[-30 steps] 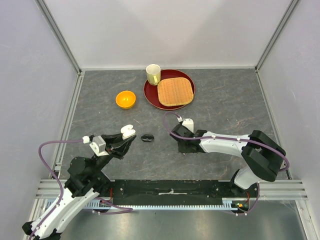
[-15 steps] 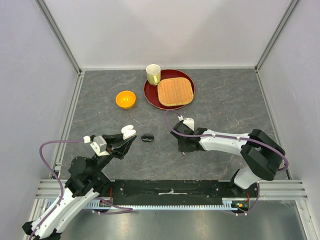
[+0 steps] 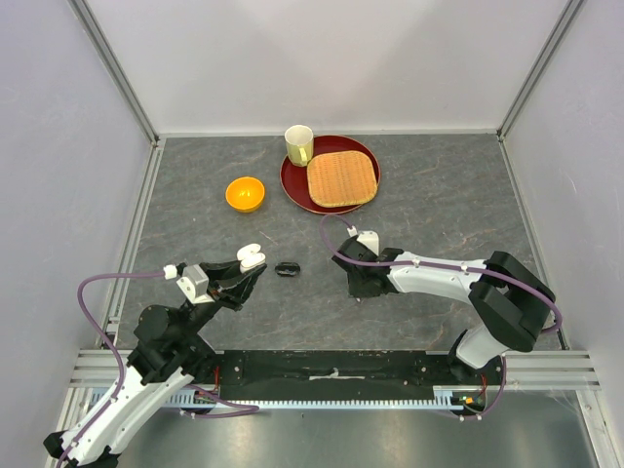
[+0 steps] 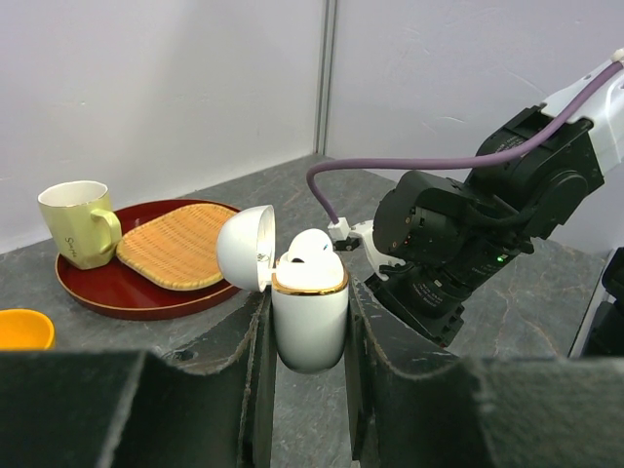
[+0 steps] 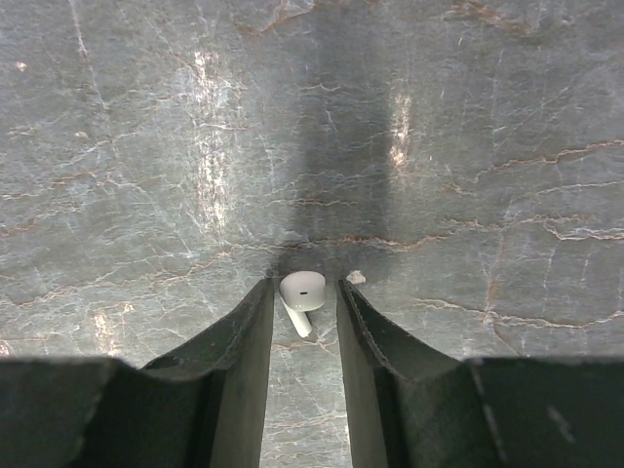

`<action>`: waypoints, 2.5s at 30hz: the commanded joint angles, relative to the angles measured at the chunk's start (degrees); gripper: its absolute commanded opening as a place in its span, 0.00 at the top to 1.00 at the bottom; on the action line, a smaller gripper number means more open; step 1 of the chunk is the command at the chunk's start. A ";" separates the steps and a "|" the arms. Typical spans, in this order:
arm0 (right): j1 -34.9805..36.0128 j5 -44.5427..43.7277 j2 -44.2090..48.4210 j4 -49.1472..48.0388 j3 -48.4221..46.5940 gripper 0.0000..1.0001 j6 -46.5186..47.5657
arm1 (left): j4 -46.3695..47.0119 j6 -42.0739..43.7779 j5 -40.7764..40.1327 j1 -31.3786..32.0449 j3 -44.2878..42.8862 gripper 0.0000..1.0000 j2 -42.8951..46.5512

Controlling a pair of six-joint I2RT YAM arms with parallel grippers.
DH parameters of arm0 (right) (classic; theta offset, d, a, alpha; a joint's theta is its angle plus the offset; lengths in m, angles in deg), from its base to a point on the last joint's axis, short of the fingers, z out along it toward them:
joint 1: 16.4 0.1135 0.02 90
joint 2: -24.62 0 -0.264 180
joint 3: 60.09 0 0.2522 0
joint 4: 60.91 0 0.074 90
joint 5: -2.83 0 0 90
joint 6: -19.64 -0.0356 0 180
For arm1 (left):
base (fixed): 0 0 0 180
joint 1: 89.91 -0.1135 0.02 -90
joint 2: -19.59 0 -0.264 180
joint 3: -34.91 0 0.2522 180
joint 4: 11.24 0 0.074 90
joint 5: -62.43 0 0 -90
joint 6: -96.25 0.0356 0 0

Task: Insert the wireless bluetooth earbuds into the charging case
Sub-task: Pick up the earbud from the center of the board.

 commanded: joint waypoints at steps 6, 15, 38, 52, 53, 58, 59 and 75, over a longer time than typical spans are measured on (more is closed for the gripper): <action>-0.02 -0.23 -1.87 1.19 -1.46 0.61 -0.28 | 2.61 -1.93 -1.50 -0.19 0.33 0.98 3.88; -0.19 0.65 -2.66 0.05 -1.02 0.61 -2.21 | 2.34 -1.93 -1.77 -0.10 0.42 0.98 3.96; -0.81 0.83 -0.91 0.75 0.30 0.61 -2.57 | 2.34 -2.19 -1.85 -0.10 0.68 0.98 3.96; -0.81 -1.20 -0.12 2.95 -0.57 0.63 -2.39 | 3.40 -2.54 -1.85 -0.10 1.21 0.98 3.53; -0.81 -1.28 -0.11 3.04 -0.66 0.63 -2.31 | 3.57 -2.54 -1.85 -0.10 1.30 0.98 3.44; -0.81 -1.11 -0.29 3.12 -0.66 0.62 -2.30 | 4.36 -2.81 -1.77 -0.10 1.56 0.98 3.00; -0.81 -0.93 -0.55 3.12 -0.75 0.62 -2.22 | 4.45 -2.89 -1.77 -0.10 1.56 0.98 3.00; -0.81 0.21 -1.08 1.98 -0.49 0.73 -2.83 | 4.28 -2.81 -1.77 -0.10 1.82 0.98 3.08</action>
